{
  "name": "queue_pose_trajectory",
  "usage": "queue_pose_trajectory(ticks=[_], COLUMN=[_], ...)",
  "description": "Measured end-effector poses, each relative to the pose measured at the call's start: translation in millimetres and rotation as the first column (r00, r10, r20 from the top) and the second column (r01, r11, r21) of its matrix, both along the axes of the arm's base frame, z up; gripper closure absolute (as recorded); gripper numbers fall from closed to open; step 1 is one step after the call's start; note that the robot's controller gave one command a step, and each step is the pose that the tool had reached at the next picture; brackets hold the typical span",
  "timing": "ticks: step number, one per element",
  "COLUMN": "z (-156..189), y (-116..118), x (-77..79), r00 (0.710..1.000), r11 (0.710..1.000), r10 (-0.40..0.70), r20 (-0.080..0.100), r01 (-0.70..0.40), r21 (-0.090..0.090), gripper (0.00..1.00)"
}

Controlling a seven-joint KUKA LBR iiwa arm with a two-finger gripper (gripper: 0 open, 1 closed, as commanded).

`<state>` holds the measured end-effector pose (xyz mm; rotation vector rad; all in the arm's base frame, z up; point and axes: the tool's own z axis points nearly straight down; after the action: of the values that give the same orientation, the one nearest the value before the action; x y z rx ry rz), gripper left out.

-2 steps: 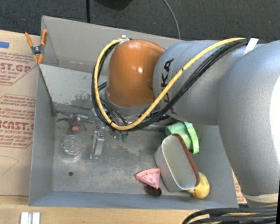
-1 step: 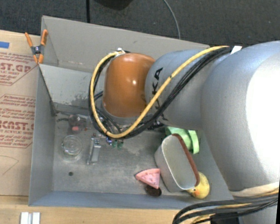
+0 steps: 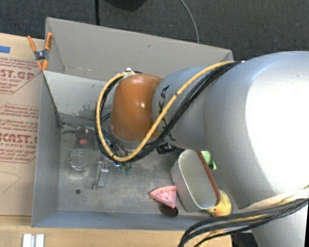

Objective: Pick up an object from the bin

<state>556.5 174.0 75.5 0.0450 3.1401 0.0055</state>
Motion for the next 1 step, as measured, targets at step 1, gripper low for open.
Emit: queue_pose_trajectory(ticks=[1], z=[-13.7], y=[7.3], x=[-4.4], r00=[0.995], r11=[0.995], r10=[0.105], r20=[0.001], r01=[-0.105], r21=[-0.002], gripper=[0.0])
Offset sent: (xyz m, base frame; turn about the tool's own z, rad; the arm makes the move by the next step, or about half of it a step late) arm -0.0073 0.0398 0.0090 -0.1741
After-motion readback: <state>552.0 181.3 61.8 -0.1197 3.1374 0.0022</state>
